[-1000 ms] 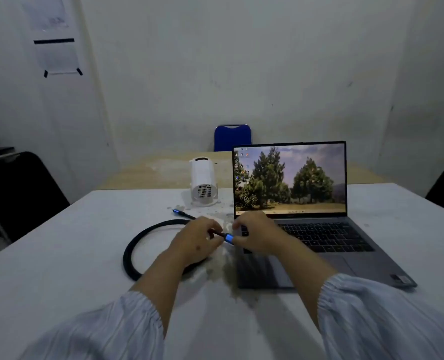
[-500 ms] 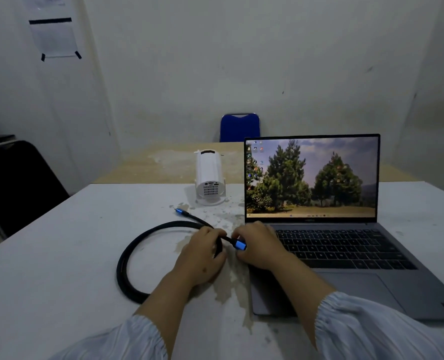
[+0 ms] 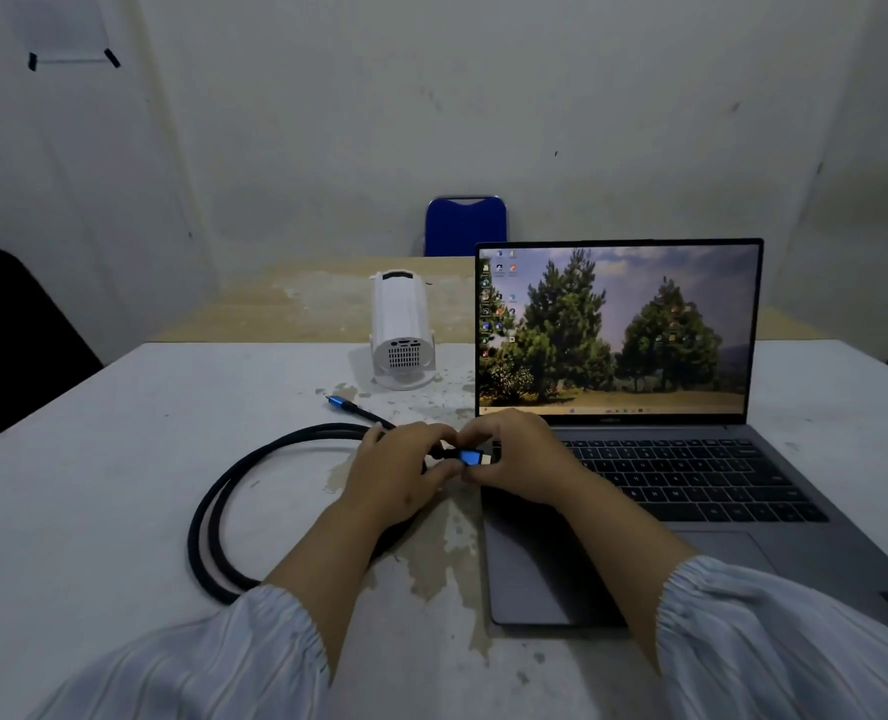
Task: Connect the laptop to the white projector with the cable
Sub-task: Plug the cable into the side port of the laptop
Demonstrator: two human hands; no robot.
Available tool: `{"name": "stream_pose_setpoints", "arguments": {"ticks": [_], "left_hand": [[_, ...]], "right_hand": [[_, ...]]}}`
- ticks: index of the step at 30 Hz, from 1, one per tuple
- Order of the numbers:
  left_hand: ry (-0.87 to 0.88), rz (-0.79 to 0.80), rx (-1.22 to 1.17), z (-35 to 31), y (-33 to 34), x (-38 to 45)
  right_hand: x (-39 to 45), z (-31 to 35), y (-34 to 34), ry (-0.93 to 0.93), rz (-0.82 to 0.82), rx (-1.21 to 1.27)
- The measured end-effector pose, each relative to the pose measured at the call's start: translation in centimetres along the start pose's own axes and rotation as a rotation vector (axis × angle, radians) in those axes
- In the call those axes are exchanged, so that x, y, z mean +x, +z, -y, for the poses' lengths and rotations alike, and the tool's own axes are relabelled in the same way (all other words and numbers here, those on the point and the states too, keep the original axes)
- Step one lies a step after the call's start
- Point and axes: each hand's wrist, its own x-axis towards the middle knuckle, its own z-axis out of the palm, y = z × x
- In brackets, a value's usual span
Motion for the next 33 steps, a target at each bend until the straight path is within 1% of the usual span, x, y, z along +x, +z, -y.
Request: {"name": "stream_pose_setpoints", "arguments": {"ticks": [3, 7, 12, 17, 20, 25, 29, 33], "left_hand": [[0.034, 0.009, -0.006, -0.3, 0.1, 0.2], [0.039, -0.007, -0.022, -0.2, 0.2, 0.0], [0.091, -0.026, 0.079, 0.0, 0.2, 0.1], [0.067, -0.030, 0.170, 0.0, 0.1, 0.4], [0.072, -0.010, 0.226, -0.2, 0.1, 0.5], [0.112, 0.095, 0.256, -0.5, -0.1, 0.7], [0.162, 0.117, 0.355, -0.4, 0.0, 1.3], [0.186, 0.106, 0.454, -0.4, 0.4, 1.7]], "right_hand": [[0.0, -0.4, -0.4, -0.002, 0.031, 0.000], [0.0, -1.2, -1.0, 0.043, 0.064, -0.009], [-0.2, -1.9, -1.8, 0.078, 0.103, -0.067], [-0.1, -1.8, -1.7, 0.068, 0.162, -0.120], [0.1, -1.8, -1.8, 0.076, 0.183, -0.135], [0.2, -1.9, -1.9, 0.073, 0.193, -0.132], [0.2, -2.0, -1.8, 0.059, 0.181, -0.136], [0.3, -2.0, -1.8, 0.057, 0.174, -0.173]]}}
